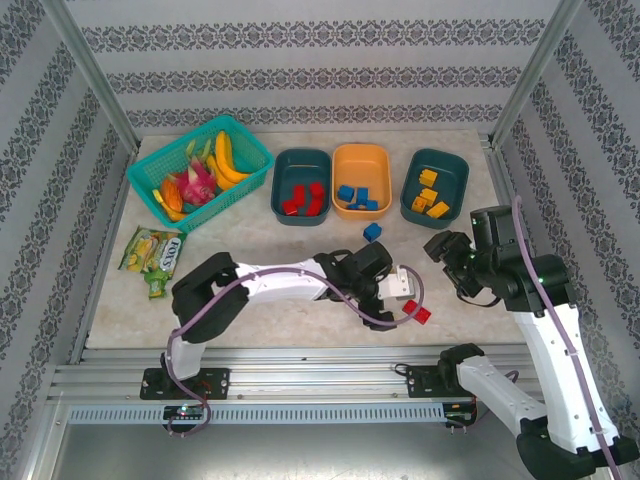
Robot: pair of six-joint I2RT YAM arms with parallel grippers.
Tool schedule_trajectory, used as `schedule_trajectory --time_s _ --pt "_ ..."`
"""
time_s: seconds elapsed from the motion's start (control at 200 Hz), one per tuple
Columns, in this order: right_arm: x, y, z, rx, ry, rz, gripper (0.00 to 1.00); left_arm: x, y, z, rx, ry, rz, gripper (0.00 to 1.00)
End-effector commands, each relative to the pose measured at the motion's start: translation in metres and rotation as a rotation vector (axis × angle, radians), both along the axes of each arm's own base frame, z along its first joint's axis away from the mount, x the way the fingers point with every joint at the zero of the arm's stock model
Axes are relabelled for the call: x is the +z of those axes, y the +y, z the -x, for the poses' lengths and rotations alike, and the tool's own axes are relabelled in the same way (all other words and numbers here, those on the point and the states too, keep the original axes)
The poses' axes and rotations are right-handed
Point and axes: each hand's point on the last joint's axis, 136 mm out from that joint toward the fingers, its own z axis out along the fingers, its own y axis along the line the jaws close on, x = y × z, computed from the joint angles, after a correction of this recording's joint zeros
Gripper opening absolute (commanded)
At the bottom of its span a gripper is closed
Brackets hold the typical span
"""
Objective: Sort the legos into containers by color
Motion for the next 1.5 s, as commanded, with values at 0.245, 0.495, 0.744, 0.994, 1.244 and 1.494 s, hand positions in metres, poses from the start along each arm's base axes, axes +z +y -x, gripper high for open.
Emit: schedule_trajectory --time_s 0.245,0.495,0.744,0.994,1.244,1.494 --pt "-0.012 -0.029 0.047 -0.195 0.136 -0.018 0.64 0.003 -0.077 -0.002 -0.142 -0.189 0.112 0.91" --pt "-0.012 -0.026 0.044 -0.184 0.132 -0.039 0.64 -0.021 -0.083 0.005 -0.190 -0.135 0.047 0.86" --pt "-0.006 -0.027 0.036 -0.177 0.116 -0.034 0.64 -0.042 -0.073 0.009 -0.184 -0.088 -0.038 0.80" --pt "-0.005 -0.027 0.031 -0.176 0.104 -0.030 0.63 -0.057 -0.068 0.009 -0.169 -0.054 -0.083 0.63" --pt "-0.003 -0.028 0.028 -0.174 0.094 -0.027 0.63 -0.060 -0.073 0.003 -0.137 -0.056 -0.088 0.37" --pt "0.011 -0.030 0.018 -0.168 0.039 -0.011 0.63 -0.040 -0.075 -0.006 -0.069 -0.082 -0.055 0.25"
